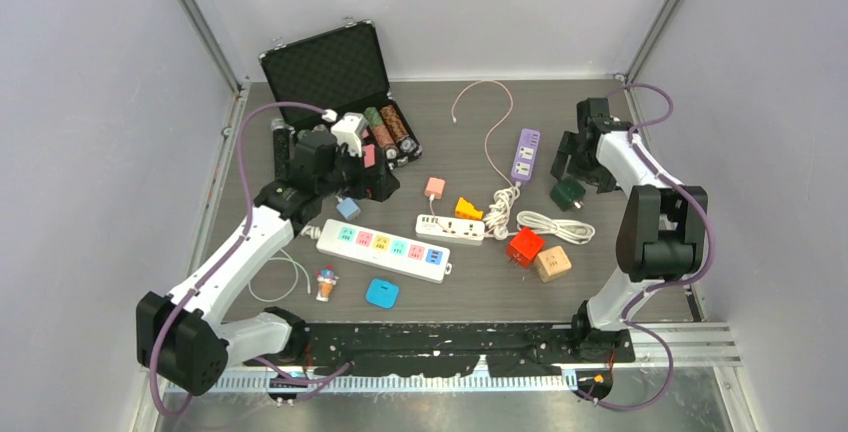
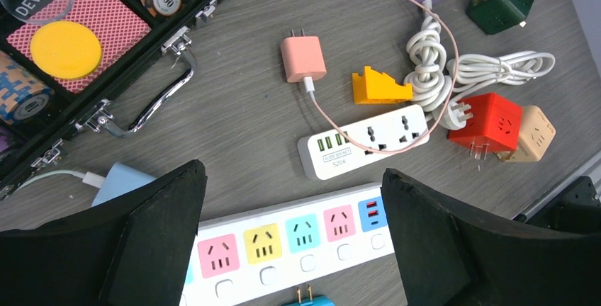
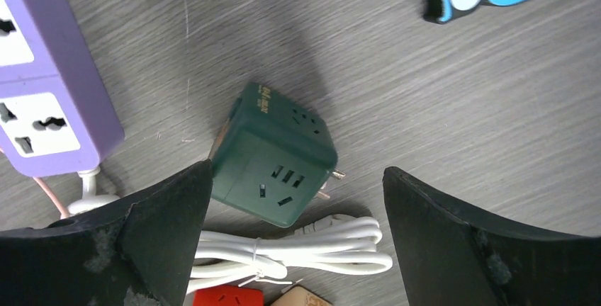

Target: Insert the plug

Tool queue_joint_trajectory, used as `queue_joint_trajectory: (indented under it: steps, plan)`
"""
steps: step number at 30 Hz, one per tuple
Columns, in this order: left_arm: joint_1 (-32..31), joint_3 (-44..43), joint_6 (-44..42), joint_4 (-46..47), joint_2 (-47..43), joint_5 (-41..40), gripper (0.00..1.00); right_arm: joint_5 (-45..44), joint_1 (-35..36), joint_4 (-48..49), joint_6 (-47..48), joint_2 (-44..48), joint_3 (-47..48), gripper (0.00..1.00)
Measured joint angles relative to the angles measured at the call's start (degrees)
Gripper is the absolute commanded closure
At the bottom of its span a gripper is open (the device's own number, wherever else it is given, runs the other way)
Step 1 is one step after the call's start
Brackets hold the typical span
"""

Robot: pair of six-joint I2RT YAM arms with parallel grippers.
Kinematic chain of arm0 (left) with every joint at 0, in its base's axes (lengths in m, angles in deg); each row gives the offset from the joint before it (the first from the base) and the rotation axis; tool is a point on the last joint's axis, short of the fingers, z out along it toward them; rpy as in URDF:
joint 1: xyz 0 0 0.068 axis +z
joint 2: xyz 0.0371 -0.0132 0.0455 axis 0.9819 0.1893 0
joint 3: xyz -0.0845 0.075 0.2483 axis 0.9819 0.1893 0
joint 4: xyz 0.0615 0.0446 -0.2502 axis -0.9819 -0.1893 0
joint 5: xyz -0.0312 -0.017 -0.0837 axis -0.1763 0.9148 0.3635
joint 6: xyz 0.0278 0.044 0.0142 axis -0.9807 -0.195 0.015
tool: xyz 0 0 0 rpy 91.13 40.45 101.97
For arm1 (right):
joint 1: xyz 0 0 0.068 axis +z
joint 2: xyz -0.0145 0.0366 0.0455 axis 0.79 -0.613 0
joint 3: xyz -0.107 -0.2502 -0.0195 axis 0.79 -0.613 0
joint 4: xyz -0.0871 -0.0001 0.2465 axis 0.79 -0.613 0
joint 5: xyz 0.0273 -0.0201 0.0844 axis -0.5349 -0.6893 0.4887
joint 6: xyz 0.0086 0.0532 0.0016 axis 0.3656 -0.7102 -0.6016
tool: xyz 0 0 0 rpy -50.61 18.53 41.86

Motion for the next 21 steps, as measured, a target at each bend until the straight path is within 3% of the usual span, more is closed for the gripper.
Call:
queue_joint_trajectory:
  steps: [15, 21]
  plan:
    - [0.0, -0.2, -1.2, 0.2, 0.4, -0.7, 0.07, 15.1, -1.9, -0.8, 12.9, -2.8, 0.1, 0.01]
    - [0.0, -0.2, -1.2, 0.2, 0.5, -1.0, 0.07, 15.9, -1.3, -0.8, 10.8, -3.2, 0.1, 0.19]
